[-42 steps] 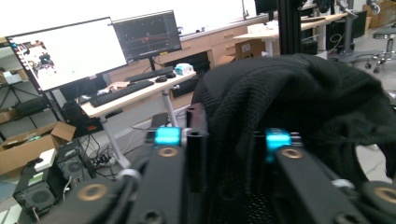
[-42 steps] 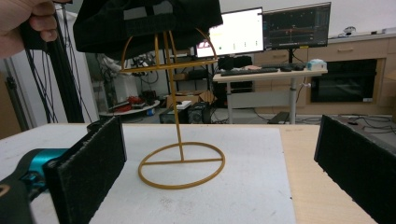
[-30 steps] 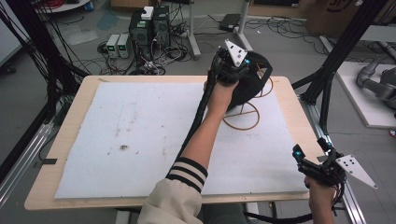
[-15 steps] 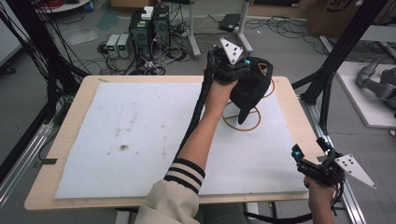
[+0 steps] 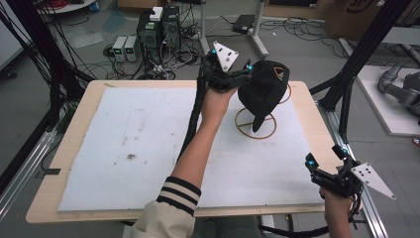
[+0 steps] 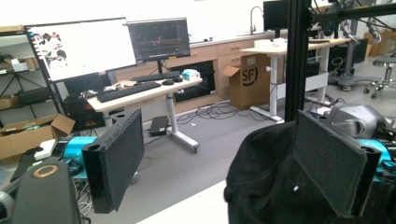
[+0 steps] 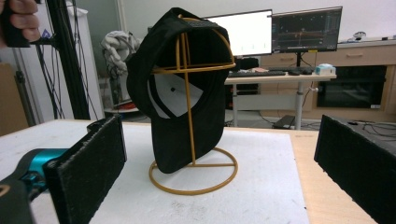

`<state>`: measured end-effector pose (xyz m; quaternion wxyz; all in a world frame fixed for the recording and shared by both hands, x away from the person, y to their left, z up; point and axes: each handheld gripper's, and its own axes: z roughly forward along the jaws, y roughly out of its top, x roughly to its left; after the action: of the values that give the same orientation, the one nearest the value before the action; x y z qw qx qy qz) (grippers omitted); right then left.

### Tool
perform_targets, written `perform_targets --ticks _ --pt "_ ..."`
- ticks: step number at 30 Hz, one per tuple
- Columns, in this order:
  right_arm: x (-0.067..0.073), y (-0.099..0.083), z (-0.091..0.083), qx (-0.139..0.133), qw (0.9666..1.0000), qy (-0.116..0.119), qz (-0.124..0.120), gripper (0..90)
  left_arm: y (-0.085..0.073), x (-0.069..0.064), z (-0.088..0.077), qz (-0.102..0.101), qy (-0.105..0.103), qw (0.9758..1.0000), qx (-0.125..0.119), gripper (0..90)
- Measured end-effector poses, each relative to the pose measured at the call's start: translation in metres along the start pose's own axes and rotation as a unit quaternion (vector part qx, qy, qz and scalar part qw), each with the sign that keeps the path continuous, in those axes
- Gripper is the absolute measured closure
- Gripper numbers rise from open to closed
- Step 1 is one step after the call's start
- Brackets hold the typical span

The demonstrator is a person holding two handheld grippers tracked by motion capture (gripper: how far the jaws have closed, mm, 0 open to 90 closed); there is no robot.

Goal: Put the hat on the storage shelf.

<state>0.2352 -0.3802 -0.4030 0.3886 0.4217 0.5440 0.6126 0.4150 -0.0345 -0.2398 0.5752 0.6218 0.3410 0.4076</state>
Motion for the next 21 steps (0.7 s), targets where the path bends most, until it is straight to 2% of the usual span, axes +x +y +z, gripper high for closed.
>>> perform_targets --ticks 7,15,21 --pt "0.005 0.001 0.004 0.005 1.0 0.002 -0.003 1.7 -0.01 0.019 -0.023 -0.001 0.013 0.9999 -0.006 17.6" --pt "0.01 0.002 0.008 0.006 1.0 0.003 -0.006 1.7 -0.02 0.047 -0.054 -0.009 0.03 0.9994 -0.013 17.6" --pt "0.013 0.002 0.012 0.011 0.9999 0.006 -0.009 1.7 -0.027 0.065 -0.077 -0.008 0.043 0.9989 -0.018 17.6"
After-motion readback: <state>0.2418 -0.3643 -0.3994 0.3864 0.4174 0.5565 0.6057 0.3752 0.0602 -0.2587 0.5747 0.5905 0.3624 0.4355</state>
